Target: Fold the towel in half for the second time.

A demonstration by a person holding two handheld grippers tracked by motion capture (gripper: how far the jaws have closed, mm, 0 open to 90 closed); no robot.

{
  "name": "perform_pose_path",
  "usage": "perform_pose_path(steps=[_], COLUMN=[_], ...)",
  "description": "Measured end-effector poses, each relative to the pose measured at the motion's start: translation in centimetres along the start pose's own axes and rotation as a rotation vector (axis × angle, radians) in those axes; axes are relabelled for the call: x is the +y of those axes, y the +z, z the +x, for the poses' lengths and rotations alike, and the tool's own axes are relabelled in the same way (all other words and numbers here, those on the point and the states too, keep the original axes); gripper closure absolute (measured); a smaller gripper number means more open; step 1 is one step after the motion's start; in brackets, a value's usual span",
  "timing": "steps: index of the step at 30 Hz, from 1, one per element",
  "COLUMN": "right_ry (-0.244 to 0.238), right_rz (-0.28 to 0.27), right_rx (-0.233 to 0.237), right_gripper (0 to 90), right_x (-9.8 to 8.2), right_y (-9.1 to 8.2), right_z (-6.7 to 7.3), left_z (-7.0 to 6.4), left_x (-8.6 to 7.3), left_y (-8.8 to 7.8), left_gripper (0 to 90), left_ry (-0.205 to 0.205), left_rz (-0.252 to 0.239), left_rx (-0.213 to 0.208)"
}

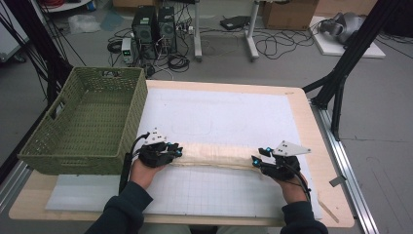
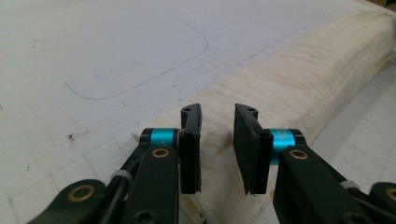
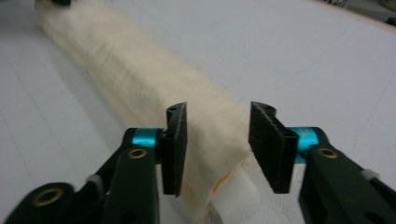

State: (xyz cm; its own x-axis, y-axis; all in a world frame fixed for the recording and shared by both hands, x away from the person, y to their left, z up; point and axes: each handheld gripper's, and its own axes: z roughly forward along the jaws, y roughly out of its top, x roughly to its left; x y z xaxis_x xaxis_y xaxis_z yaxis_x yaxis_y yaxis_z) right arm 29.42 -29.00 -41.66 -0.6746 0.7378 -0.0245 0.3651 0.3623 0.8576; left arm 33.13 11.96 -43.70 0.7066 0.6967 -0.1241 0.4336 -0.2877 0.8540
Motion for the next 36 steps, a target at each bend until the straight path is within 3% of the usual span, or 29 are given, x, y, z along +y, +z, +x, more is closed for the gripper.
perform_pose_path(steps=[1,4,8,12,14,17,25,28,36], right_ry=[0.015,0.034,0.001,-0.032,-0.043,-0.036,0.004,0.041,0.061], right_rz=[-0.028,-0.062,0.008,0.108,0.148,0.18,0.181,0.173,0.16], right_rx=[-0.023,-0.049,-0.056,-0.063,-0.072,-0.087,-0.137,-0.136,-0.126], right_gripper=[47.8,48.0,51.6,56.3,58.9,60.2,60.3,59.2,54.8], right_x=[0.6,2.0,2.9,2.2,1.6,0.6,-1.2,-1.8,-2.0], right_y=[-0.1,0.5,2.9,5.4,5.8,5.7,3.4,2.8,2.6], right_z=[0.1,1.0,2.7,3.9,4.0,3.5,1.0,0.3,0.2], left_z=[-0.1,-0.1,-0.1,-0.2,-0.3,-0.3,-0.3,-0.3,-0.3], left_x=[0.0,-0.2,-0.3,-0.6,-1.0,-1.1,-1.3,-1.3,-1.4], left_y=[0.1,0.3,0.5,0.6,0.8,0.7,0.6,0.5,0.3], left_gripper=[73.1,73.1,73.1,73.7,75.5,76.9,77.7,77.8,77.8], left_ry=[0.001,0.02,0.041,0.054,0.049,0.047,0.04,0.038,0.026], left_rz=[0.006,0.044,0.08,0.09,0.097,0.087,0.089,0.092,0.087], left_rx=[0.001,0.002,0.005,0.009,0.008,0.013,0.013,0.012,0.011])
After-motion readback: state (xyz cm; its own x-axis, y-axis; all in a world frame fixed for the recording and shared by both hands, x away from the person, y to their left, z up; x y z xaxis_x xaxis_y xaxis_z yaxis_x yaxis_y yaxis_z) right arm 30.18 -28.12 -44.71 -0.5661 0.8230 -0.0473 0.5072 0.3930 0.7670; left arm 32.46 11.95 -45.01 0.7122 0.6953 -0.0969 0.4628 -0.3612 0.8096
